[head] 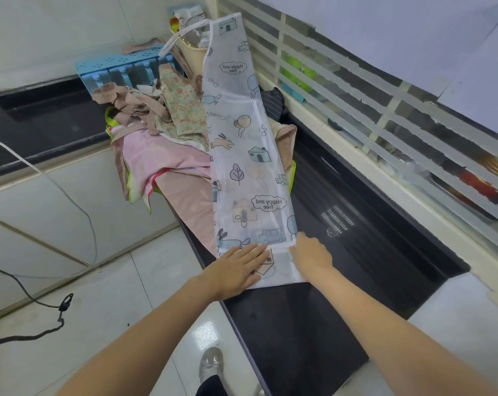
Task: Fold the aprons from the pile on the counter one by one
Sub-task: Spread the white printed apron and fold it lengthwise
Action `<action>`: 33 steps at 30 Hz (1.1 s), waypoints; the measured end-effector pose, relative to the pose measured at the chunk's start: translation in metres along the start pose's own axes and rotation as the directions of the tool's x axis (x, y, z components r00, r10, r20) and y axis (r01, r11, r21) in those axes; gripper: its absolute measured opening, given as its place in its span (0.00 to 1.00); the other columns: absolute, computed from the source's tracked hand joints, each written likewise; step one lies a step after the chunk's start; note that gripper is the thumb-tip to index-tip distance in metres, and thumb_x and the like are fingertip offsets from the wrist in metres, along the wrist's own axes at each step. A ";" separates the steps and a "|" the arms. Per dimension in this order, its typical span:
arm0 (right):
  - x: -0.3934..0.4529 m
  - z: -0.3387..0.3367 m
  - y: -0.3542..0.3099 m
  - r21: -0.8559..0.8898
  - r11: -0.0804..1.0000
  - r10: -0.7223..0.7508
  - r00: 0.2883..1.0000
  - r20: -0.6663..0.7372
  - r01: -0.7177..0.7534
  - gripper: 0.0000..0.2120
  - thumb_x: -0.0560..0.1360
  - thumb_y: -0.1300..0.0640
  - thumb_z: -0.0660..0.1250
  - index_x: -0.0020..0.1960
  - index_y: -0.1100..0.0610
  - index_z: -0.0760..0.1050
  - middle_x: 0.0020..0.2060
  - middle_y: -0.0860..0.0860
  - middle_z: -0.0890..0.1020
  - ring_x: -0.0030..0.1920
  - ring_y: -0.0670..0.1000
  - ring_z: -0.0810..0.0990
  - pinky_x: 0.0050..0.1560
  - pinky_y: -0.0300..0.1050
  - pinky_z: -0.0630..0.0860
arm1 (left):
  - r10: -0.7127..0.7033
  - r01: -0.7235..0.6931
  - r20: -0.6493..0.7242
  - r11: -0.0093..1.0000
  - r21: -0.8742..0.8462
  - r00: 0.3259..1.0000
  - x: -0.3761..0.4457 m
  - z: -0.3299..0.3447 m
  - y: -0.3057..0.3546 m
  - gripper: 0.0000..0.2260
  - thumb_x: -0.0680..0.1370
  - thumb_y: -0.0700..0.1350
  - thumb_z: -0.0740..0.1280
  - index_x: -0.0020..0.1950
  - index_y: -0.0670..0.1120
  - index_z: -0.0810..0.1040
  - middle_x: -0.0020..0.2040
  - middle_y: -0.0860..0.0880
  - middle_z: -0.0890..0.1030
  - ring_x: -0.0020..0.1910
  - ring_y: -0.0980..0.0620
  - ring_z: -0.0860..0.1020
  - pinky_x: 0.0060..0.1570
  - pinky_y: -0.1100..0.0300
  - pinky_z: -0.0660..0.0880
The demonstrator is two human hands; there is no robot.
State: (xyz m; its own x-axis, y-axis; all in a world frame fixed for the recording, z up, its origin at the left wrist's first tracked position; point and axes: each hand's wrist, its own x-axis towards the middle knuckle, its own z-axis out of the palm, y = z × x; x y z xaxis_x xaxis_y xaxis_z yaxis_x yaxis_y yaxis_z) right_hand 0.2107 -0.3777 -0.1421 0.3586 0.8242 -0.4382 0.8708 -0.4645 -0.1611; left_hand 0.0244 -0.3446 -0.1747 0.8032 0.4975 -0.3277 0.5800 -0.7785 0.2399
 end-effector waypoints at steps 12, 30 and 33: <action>-0.010 0.007 0.030 -0.321 0.660 -0.655 0.729 0.198 0.679 0.37 0.74 0.55 0.62 0.77 0.56 0.48 0.76 0.50 0.51 0.75 0.51 0.49 0.74 0.47 0.48 | -0.056 0.042 -0.039 0.954 -0.296 0.998 -0.002 -0.001 -0.010 0.26 0.81 0.58 0.52 0.77 0.51 0.54 0.77 0.56 0.50 0.75 0.58 0.47 0.73 0.61 0.45; 0.032 -0.022 0.000 0.611 0.791 0.025 1.000 0.017 -0.030 0.11 0.67 0.56 0.76 0.42 0.59 0.75 0.39 0.52 0.77 0.38 0.50 0.72 0.29 0.38 0.63 | -0.521 0.263 0.195 0.058 -0.963 0.831 -0.018 -0.029 -0.044 0.30 0.81 0.60 0.45 0.64 0.41 0.76 0.59 0.45 0.80 0.59 0.49 0.78 0.63 0.57 0.72; 0.038 -0.016 -0.002 0.672 0.737 0.098 0.995 0.012 -0.080 0.16 0.66 0.56 0.77 0.49 0.60 0.77 0.45 0.54 0.79 0.43 0.52 0.76 0.31 0.39 0.68 | -0.566 0.262 0.188 0.051 -0.964 0.803 -0.017 -0.024 -0.046 0.25 0.81 0.58 0.53 0.61 0.40 0.77 0.57 0.45 0.81 0.55 0.50 0.80 0.57 0.61 0.75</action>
State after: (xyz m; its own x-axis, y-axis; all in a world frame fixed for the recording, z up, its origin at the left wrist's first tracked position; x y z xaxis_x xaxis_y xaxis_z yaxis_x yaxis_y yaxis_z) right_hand 0.2280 -0.3398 -0.1440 0.4380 0.7711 -0.4622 0.3868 -0.6257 -0.6774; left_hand -0.0127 -0.3080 -0.1579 0.2912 0.7676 -0.5710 0.3712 0.4594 0.8069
